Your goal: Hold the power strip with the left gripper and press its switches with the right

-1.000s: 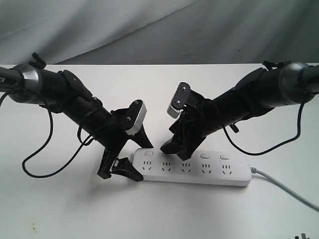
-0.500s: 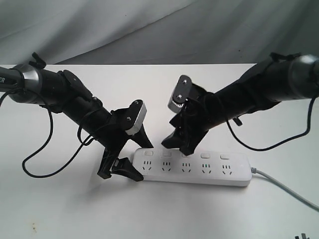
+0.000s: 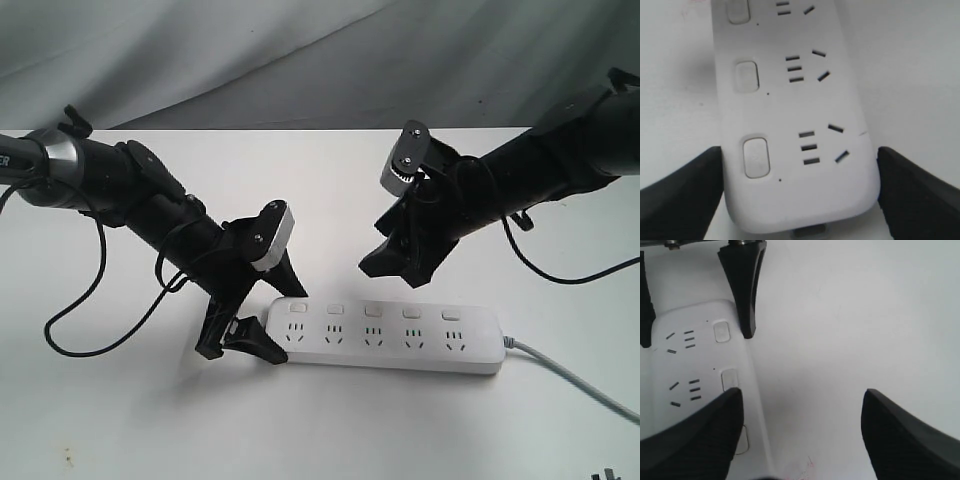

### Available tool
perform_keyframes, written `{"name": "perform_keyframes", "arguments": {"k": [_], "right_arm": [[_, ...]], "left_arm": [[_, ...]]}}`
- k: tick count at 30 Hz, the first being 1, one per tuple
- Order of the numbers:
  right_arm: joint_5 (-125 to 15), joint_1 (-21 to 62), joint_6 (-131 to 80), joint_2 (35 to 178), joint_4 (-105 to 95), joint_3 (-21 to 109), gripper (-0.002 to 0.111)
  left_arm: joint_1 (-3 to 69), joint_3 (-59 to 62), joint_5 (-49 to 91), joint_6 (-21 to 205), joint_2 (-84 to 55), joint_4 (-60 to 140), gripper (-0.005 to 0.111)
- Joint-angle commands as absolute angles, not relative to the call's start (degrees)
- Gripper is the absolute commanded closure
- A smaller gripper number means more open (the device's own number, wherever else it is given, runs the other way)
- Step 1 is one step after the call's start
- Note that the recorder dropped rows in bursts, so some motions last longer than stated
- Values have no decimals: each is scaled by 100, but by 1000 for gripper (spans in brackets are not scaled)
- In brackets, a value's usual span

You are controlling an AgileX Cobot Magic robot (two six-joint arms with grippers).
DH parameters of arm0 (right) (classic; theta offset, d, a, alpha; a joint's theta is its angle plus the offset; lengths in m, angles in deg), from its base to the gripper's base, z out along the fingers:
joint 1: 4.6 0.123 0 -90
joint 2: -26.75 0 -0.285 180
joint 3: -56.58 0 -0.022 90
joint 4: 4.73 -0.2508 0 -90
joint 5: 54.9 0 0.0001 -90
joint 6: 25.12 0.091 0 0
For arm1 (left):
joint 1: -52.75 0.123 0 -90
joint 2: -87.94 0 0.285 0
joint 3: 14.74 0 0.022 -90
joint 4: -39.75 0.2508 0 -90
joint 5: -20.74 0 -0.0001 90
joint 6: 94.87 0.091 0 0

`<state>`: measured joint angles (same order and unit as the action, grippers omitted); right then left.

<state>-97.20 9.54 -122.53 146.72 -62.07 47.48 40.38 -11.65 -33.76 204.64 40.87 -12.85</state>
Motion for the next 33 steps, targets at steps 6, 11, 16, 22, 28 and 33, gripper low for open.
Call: {"name": "perform_keyframes", "arguments": {"k": [6, 11, 16, 22, 28, 33], "right_arm": [[-9463, 941, -12226, 14840, -6184, 4493, 46], [-9270, 952, -12308, 14851, -6280, 4379, 46], [-9257, 1016, -12448, 14941, -6419, 4379, 46], [-9257, 1029, -12448, 15076, -6419, 4379, 46], [-9257, 1029, -12448, 15092, -6384, 4379, 46], [-9257, 1029, -12336, 15092, -6184, 4367, 46]], "left_arm": [[4024, -1184, -3311, 20508, 4091, -1322, 107], [4024, -1184, -3311, 20508, 4091, -1322, 107], [4024, -1184, -3311, 20508, 4091, -1322, 107], [4024, -1184, -3311, 20508, 4091, -1322, 107], [4024, -1184, -3311, 20508, 4091, -1322, 107], [4024, -1184, -3311, 20508, 4091, -1322, 107]]}}
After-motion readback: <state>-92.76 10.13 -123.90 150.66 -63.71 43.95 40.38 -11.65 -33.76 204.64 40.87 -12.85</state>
